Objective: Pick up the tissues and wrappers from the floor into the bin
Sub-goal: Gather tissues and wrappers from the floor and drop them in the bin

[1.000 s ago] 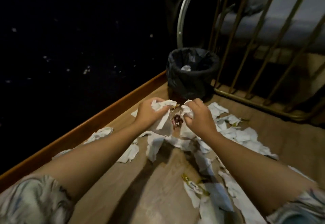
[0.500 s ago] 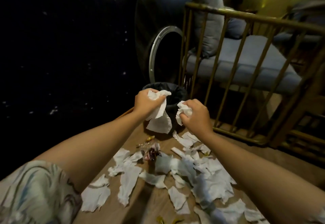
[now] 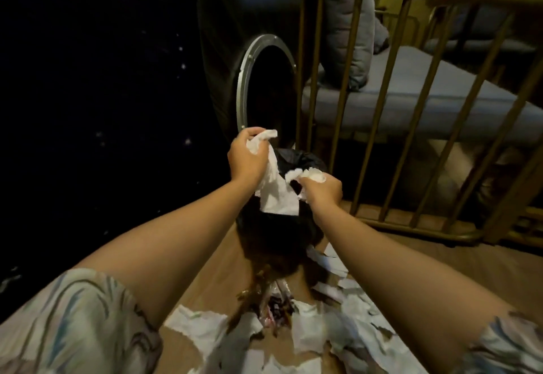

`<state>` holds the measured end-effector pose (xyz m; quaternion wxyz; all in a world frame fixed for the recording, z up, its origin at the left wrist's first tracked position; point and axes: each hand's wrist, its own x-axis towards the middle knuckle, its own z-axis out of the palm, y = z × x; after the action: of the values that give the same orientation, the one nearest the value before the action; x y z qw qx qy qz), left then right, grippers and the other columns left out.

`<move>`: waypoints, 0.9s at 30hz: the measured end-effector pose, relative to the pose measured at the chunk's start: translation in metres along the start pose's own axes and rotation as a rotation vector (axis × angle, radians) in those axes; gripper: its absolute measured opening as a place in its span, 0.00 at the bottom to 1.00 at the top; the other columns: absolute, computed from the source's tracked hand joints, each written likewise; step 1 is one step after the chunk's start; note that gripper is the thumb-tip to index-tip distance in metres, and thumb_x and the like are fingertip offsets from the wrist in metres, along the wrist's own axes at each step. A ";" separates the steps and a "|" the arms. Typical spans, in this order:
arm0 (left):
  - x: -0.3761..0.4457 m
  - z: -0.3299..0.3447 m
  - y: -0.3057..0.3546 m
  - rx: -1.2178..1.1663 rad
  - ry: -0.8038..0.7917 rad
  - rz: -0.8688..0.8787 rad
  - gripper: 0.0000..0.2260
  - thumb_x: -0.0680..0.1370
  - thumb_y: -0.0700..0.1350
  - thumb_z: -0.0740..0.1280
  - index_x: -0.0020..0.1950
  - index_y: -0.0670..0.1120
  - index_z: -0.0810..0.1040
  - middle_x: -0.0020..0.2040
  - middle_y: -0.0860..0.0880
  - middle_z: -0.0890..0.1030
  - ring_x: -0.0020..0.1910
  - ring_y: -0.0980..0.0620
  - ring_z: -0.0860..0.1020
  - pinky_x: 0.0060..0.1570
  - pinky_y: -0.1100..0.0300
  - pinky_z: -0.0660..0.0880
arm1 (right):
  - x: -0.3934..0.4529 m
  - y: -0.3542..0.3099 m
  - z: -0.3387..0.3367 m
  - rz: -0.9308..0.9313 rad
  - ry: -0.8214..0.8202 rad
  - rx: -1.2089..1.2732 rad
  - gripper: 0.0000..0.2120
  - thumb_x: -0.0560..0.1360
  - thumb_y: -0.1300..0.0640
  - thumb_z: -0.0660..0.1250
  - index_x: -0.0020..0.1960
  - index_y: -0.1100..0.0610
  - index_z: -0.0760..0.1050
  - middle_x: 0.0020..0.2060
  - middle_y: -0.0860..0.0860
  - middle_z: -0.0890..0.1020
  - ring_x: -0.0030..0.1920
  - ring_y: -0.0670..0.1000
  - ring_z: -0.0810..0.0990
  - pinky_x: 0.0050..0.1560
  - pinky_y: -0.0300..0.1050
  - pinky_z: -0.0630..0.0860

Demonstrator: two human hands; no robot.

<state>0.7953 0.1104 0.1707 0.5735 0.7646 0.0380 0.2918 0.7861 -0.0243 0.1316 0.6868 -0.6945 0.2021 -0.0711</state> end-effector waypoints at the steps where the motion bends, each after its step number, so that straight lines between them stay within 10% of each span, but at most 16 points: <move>1: 0.009 0.002 -0.006 0.013 0.024 0.017 0.06 0.77 0.45 0.69 0.53 0.51 0.79 0.52 0.52 0.79 0.53 0.54 0.78 0.48 0.63 0.76 | 0.005 0.001 0.007 0.031 0.004 0.038 0.08 0.70 0.59 0.73 0.46 0.57 0.76 0.39 0.52 0.80 0.40 0.53 0.80 0.35 0.43 0.78; 7: 0.044 0.019 -0.030 -0.014 0.129 0.016 0.11 0.71 0.54 0.75 0.47 0.50 0.80 0.57 0.49 0.75 0.52 0.55 0.75 0.49 0.66 0.73 | 0.029 -0.007 0.038 0.202 0.031 0.292 0.15 0.71 0.48 0.73 0.54 0.52 0.78 0.40 0.52 0.82 0.39 0.53 0.80 0.40 0.45 0.77; 12: 0.050 0.039 -0.057 -0.034 0.083 -0.127 0.18 0.69 0.63 0.73 0.48 0.52 0.77 0.60 0.51 0.71 0.59 0.51 0.74 0.62 0.53 0.74 | 0.066 0.006 0.060 0.327 -0.141 0.441 0.41 0.61 0.27 0.65 0.63 0.55 0.76 0.49 0.57 0.85 0.47 0.63 0.84 0.51 0.63 0.79; 17: 0.037 0.043 -0.082 -0.123 -0.045 -0.272 0.20 0.74 0.58 0.71 0.59 0.47 0.74 0.61 0.48 0.76 0.58 0.51 0.75 0.52 0.63 0.73 | 0.039 -0.005 0.047 0.423 -0.225 0.590 0.27 0.78 0.38 0.53 0.49 0.60 0.77 0.49 0.63 0.82 0.51 0.64 0.79 0.59 0.60 0.72; 22: 0.017 0.013 -0.093 -0.080 0.003 -0.227 0.09 0.79 0.45 0.67 0.56 0.41 0.78 0.53 0.46 0.80 0.53 0.50 0.78 0.51 0.62 0.72 | 0.026 0.002 0.033 0.363 -0.197 0.546 0.24 0.79 0.51 0.60 0.73 0.56 0.63 0.71 0.60 0.65 0.72 0.65 0.62 0.68 0.64 0.63; 27: -0.014 -0.031 -0.104 -0.013 -0.085 -0.196 0.05 0.77 0.39 0.69 0.52 0.42 0.81 0.49 0.44 0.83 0.47 0.54 0.79 0.48 0.65 0.74 | -0.005 0.022 0.030 0.199 -0.263 0.148 0.11 0.80 0.56 0.58 0.59 0.59 0.73 0.48 0.54 0.80 0.49 0.53 0.79 0.54 0.51 0.76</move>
<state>0.7978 0.1666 0.0766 0.6054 0.7650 0.0866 0.2019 0.7887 0.0056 0.1097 0.7602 -0.6220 0.1724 0.0739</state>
